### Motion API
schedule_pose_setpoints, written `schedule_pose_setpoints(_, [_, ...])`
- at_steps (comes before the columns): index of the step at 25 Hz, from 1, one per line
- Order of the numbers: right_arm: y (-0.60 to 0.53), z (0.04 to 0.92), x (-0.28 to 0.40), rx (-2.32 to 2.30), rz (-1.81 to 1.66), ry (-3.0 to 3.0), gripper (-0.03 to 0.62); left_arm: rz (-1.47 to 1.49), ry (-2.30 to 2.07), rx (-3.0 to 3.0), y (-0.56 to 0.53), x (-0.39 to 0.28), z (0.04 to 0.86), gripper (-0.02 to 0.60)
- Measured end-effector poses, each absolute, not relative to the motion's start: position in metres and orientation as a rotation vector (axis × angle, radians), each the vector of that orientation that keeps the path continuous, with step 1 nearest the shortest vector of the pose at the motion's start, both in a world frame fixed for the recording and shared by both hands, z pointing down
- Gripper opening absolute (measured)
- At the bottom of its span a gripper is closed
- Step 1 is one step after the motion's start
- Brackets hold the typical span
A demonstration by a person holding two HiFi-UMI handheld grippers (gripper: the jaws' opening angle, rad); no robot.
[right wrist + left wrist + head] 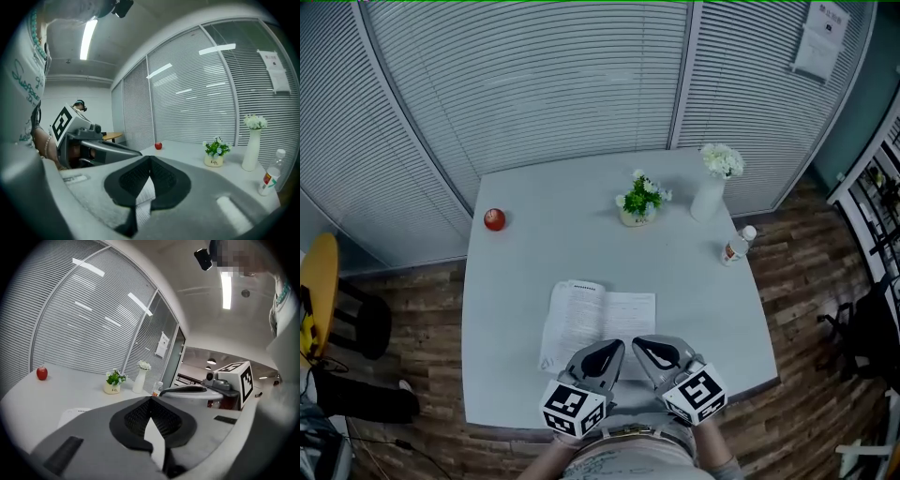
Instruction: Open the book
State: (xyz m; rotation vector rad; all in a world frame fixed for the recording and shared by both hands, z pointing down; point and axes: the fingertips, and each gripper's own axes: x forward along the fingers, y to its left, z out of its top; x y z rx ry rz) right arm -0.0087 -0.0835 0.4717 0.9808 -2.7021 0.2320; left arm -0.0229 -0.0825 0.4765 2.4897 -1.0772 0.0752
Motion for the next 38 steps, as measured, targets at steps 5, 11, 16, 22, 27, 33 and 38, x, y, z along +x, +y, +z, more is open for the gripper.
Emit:
schedule_pose_setpoints(5, [-0.086,0.473,-0.013,0.984,0.226,-2.691,0.002,0.08,-1.06,2.484,-0.082,-0.026,0.479,-0.002])
schedule_pose_setpoints(11, [-0.085,0.477,-0.009,0.993,0.241,-2.671,0.002,0.131,-1.053,2.5,-0.078,-0.024,0.486,-0.002])
schedule_pose_setpoints(16, [-0.084,0.479,-0.007,1.01,0.239,-2.657,0.002,0.155,-1.039,2.5,-0.076,-0.022,0.489,-0.002])
schedule_pose_setpoints(22, [-0.085,0.483,-0.004,1.029,0.243,-2.636,0.002,0.174,-1.019,2.498,-0.074,-0.02,0.493,-0.002])
schedule_pose_setpoints(27, [-0.087,0.481,-0.003,1.034,0.239,-2.632,0.002,0.178,-1.015,2.497,-0.073,-0.021,0.494,-0.002])
schedule_pose_setpoints(33, [-0.085,0.482,0.0,1.035,0.247,-2.624,0.002,0.18,-1.01,2.498,-0.071,-0.019,0.494,-0.002])
schedule_pose_setpoints(38, [-0.085,0.483,0.003,1.04,0.235,-2.616,0.002,0.182,-1.016,2.503,-0.071,-0.02,0.494,-0.002])
